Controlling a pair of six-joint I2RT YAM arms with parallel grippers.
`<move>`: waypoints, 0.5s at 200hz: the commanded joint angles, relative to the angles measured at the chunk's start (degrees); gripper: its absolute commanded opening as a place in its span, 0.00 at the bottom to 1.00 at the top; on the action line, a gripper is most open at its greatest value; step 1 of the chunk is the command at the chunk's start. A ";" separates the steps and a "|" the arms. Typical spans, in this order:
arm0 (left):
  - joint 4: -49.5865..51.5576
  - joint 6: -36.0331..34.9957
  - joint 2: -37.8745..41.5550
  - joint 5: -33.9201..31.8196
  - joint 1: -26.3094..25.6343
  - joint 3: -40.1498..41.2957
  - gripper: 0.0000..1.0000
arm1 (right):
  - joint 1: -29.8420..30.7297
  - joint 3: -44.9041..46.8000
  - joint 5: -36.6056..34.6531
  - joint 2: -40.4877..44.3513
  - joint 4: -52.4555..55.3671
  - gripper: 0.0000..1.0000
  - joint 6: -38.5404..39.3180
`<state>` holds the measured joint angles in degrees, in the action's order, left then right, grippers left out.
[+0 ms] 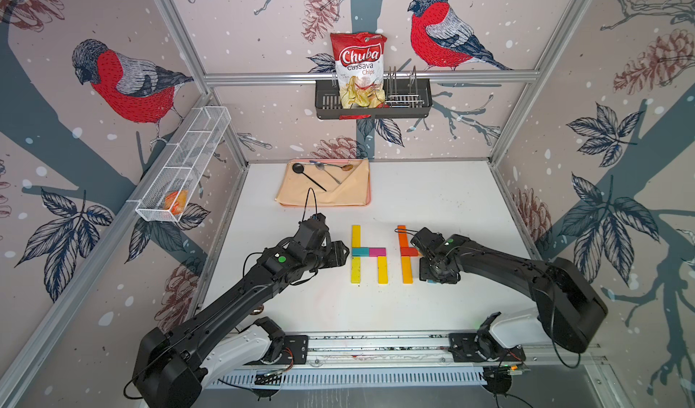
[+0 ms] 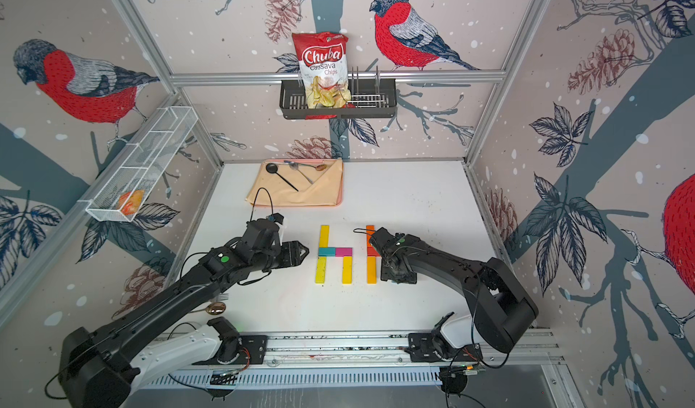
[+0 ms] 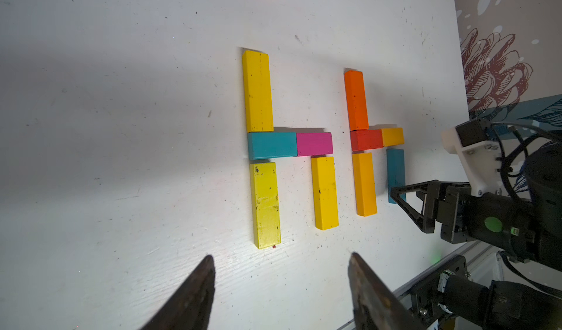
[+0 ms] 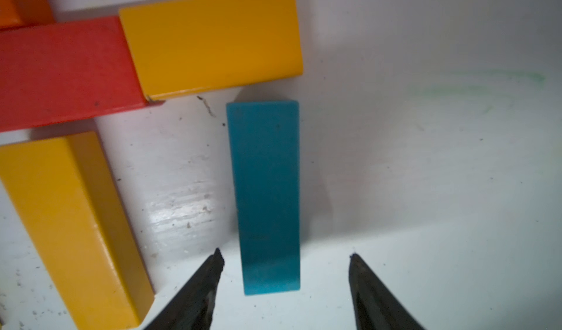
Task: Assemble the letter h with building blocks
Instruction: Assemble the building block at the center of the board.
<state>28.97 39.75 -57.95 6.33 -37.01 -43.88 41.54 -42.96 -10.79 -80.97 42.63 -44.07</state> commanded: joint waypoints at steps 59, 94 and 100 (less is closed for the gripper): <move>-0.41 0.24 0.47 0.18 0.01 -0.07 0.68 | -2.58 0.26 -1.42 0.90 0.88 0.62 -0.24; -0.25 0.16 0.56 0.00 0.02 -0.06 0.68 | -3.13 0.34 -1.23 1.14 0.54 0.61 0.04; -0.26 0.24 0.52 0.00 0.07 -0.07 0.68 | -3.28 0.33 -1.21 1.18 0.53 0.61 0.09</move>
<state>28.99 40.18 -57.54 6.31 -37.01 -43.83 38.57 -42.39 -11.16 -80.03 42.65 -44.71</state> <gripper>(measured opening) 0.680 0.608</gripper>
